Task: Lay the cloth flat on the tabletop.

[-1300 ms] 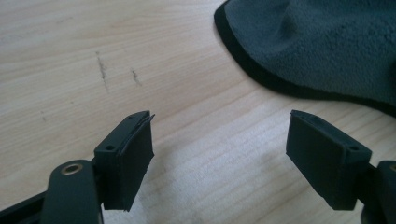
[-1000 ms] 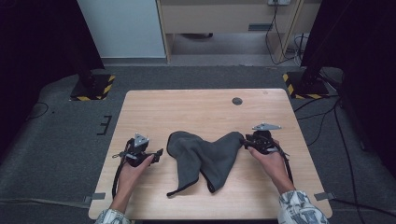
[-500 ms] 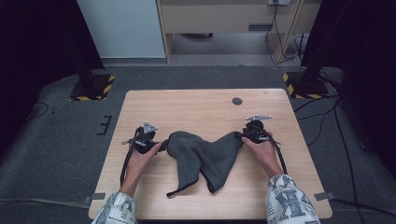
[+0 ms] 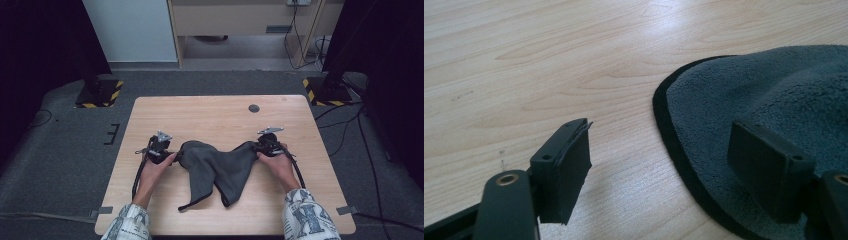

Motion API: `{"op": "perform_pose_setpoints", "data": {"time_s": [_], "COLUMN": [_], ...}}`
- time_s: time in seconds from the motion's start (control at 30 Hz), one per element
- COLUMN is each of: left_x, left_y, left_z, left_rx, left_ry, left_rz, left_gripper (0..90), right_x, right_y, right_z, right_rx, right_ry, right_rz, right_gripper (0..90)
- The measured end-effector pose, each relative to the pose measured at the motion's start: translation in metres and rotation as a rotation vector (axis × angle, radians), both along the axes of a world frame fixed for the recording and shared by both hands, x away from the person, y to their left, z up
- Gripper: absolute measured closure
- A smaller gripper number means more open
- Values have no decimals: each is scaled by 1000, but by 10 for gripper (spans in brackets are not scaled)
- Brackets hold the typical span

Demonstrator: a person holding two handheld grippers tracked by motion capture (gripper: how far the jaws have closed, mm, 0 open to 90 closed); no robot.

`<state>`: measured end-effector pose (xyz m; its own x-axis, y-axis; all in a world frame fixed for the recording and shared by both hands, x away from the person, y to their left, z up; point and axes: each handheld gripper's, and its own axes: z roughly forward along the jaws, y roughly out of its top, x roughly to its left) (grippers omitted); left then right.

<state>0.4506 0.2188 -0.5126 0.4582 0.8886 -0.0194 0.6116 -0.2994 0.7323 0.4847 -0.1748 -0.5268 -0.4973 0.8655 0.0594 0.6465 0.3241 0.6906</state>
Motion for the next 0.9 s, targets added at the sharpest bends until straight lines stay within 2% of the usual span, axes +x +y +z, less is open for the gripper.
{"op": "perform_pose_setpoints", "data": {"time_s": [0.13,0.4,0.5,0.57,0.6,0.77,0.83,0.9], "left_x": [0,5,9,15,18,29,31,31], "left_y": [-1,-2,-5,-7,-8,-19,-20,-19], "left_z": [1,-4,-8,-7,-7,-14,-18,-19], "left_rx": [-3,-19,-26,-11,-18,45,38,22], "left_ry": [-6,-4,-15,-7,-8,23,36,31], "left_rz": [3,23,29,31,34,13,15,26], "left_gripper": [254,254,254,246,246,251,251,255], "right_x": [-4,-13,-15,-15,-15,-15,-16,-16], "right_y": [-1,-7,-8,-8,-7,-6,-6,-6], "right_z": [-2,-2,-4,-3,-3,-3,-3,-3], "right_rx": [8,22,34,30,24,17,17,13], "right_ry": [-16,-20,-27,-28,-32,-29,-31,-34], "right_rz": [28,34,28,28,26,28,29,29], "right_gripper": [822,835,834,834,834,834,834,834]}}
